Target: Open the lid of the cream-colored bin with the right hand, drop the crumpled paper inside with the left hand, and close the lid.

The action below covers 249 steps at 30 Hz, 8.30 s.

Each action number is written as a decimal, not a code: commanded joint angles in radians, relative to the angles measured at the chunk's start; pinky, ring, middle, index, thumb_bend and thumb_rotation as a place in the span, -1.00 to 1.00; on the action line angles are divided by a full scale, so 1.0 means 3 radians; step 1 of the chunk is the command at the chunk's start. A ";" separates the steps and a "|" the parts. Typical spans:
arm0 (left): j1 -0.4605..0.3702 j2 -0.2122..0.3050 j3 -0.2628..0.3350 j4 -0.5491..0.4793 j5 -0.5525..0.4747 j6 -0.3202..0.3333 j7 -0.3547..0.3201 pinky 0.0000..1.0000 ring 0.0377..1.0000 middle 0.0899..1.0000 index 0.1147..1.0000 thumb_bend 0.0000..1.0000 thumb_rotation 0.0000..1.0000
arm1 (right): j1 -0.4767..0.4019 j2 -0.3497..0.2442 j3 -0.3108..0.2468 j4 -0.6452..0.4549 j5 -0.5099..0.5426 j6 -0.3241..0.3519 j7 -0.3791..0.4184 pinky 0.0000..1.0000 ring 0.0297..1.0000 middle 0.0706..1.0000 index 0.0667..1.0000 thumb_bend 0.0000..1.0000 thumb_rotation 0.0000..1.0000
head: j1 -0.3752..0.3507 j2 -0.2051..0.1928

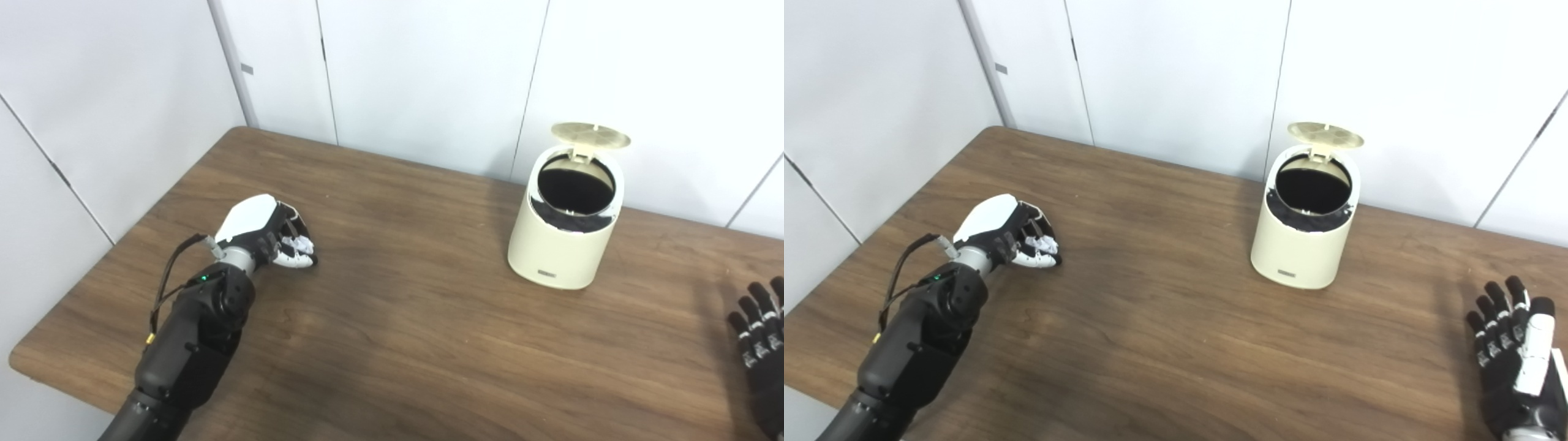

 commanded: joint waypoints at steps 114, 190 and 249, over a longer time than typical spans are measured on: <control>-0.1062 -0.0662 -0.0647 -0.0659 0.0189 -0.0492 0.0059 -0.44 -0.30 -0.18 -0.08 -0.07 -1.00 | 0.0287 0.0248 0.0245 -0.0093 -0.0370 -0.0664 -0.0131 1.00 1.00 1.00 0.96 0.15 1.00 | -0.1547 -0.0371; -0.2071 -0.1537 -0.1279 0.0812 0.0424 -0.0609 0.0825 -0.39 -0.25 -0.06 -0.10 -0.06 -1.00 | 0.0452 0.0357 0.0245 0.0128 -0.0385 -0.0887 -0.0160 1.00 1.00 0.97 1.00 0.08 1.00 | -0.1531 -0.0557; -0.2123 -0.1352 -0.1708 0.0902 0.0966 -0.0295 0.0504 -0.23 0.00 -0.07 -0.16 0.04 -1.00 | 0.0440 0.0319 0.0238 0.0156 -0.0302 -0.0938 -0.0126 0.95 0.97 0.87 0.98 0.18 1.00 | -0.1524 -0.0530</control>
